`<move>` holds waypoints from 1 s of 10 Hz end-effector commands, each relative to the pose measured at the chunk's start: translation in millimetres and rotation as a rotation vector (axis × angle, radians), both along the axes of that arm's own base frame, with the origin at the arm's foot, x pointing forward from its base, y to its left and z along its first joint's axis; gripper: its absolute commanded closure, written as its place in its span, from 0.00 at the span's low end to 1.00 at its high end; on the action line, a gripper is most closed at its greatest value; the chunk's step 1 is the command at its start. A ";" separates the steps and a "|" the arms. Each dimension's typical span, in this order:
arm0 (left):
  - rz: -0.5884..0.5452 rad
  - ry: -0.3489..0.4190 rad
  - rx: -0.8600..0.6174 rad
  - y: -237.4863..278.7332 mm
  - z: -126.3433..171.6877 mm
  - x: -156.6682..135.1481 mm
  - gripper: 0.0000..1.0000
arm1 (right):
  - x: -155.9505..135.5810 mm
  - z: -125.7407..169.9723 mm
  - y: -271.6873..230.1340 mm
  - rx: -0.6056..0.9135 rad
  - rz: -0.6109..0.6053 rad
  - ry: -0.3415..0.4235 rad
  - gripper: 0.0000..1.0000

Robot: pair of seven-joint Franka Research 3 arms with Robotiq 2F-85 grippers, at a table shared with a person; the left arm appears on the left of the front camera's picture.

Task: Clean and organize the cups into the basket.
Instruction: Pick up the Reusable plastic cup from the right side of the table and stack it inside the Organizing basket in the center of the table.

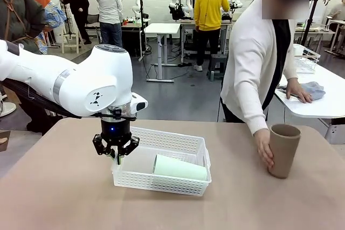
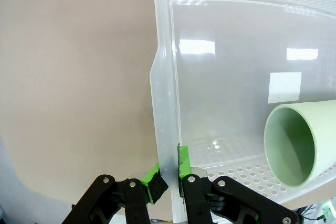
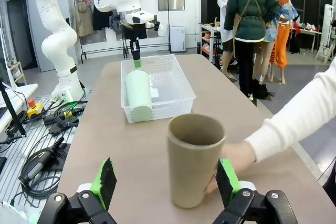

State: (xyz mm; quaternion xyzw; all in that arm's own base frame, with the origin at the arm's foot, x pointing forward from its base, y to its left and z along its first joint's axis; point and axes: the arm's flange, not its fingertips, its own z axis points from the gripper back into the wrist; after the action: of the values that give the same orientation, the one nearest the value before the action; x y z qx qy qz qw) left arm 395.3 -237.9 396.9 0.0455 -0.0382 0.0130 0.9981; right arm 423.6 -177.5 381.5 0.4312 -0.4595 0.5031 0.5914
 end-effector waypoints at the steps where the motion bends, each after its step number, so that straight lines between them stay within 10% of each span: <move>1: 0.022 -0.008 0.000 -3.1 1.5 -0.7 1.00 | 0.5 -1.1 -0.1 -0.002 -0.002 0.001 0.00; 10: 0.022 -0.008 0.000 -3.1 1.5 -0.7 1.00 | 33.5 -63.5 -14.1 -0.086 0.007 0.039 0.00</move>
State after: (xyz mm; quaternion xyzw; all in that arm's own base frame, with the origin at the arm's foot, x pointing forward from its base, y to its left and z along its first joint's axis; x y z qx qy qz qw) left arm 395.3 -237.9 396.9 0.0455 -0.0383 0.0130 0.9981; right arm 446.6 -187.8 329.5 0.4215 -0.4361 0.5032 0.6156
